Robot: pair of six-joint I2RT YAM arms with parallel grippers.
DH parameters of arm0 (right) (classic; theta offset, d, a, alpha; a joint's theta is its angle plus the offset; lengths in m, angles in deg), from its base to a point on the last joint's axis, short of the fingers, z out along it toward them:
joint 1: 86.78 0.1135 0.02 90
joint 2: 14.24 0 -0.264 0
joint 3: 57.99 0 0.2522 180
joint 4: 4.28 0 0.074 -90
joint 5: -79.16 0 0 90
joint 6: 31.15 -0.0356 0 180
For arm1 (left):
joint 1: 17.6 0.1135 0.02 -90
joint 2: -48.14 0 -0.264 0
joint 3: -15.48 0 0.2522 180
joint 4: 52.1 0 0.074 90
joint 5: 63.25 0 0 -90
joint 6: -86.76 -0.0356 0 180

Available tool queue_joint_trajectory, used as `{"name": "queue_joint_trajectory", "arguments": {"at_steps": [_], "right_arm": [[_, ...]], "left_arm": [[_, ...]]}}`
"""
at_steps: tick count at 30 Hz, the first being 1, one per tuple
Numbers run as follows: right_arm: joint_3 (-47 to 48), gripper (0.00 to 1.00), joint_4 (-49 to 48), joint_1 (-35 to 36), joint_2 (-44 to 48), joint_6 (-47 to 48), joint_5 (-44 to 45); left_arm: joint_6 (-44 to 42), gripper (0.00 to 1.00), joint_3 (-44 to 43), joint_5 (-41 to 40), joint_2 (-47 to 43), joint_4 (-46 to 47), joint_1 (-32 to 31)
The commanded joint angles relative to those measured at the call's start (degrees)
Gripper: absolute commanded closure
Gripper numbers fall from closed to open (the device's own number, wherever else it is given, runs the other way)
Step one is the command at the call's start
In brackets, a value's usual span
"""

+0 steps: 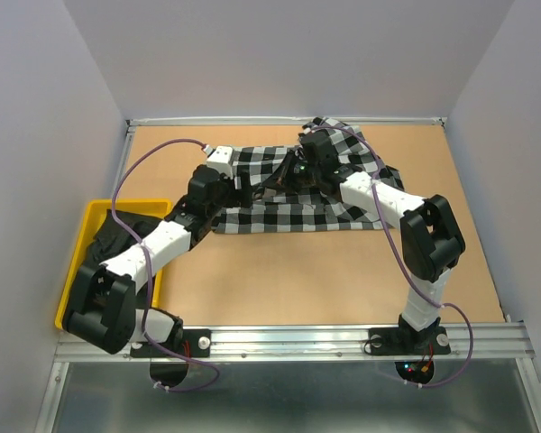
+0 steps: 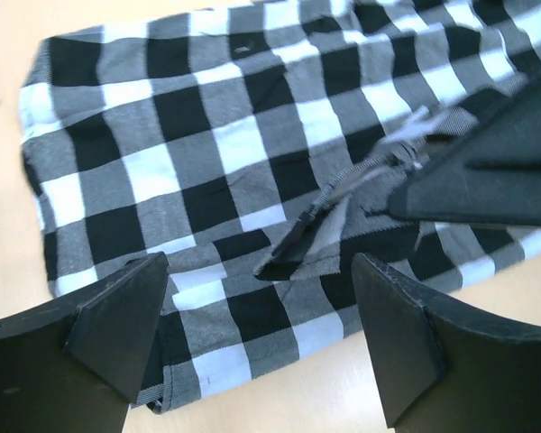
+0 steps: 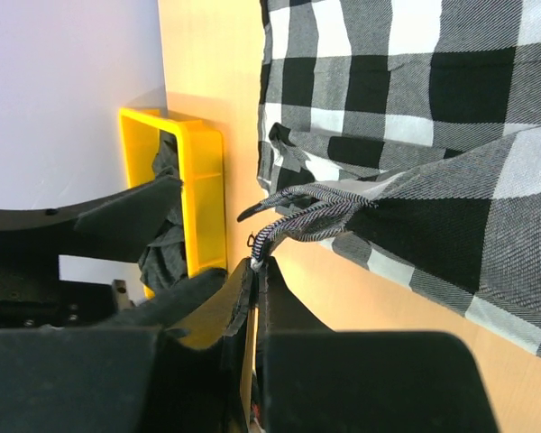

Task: Fold and stack the long sleeve shirts
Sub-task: Fold the shirt

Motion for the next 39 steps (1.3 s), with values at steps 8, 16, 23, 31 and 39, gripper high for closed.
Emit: {"name": "queue_joint_trajectory", "arguments": {"at_steps": [8, 16, 23, 31, 39], "right_arm": [[13.48, 1.00, -2.93, 0.21, -5.71, 0.65, 7.99], [12.02, 0.99, -13.45, 0.38, -7.22, -4.01, 12.49], [-1.61, 1.00, -27.35, 4.07, -6.60, -6.30, 11.34], [-11.63, 0.99, -32.37, 8.12, -5.02, -6.12, 12.92], [-14.72, 0.83, -30.44, 9.96, -5.01, -5.69, 11.08]], "left_arm": [[20.63, 0.06, -1.85, -17.61, -7.71, -13.77, 1.02], [26.43, 0.06, 4.47, -16.47, -14.74, -18.25, 1.37], [28.28, 0.07, 7.03, -15.68, -17.65, -19.94, 1.37], [29.77, 0.07, 7.91, -15.06, -18.00, -21.43, 1.37], [31.71, 0.07, 7.47, -14.27, -17.21, -22.66, 1.37]]}}
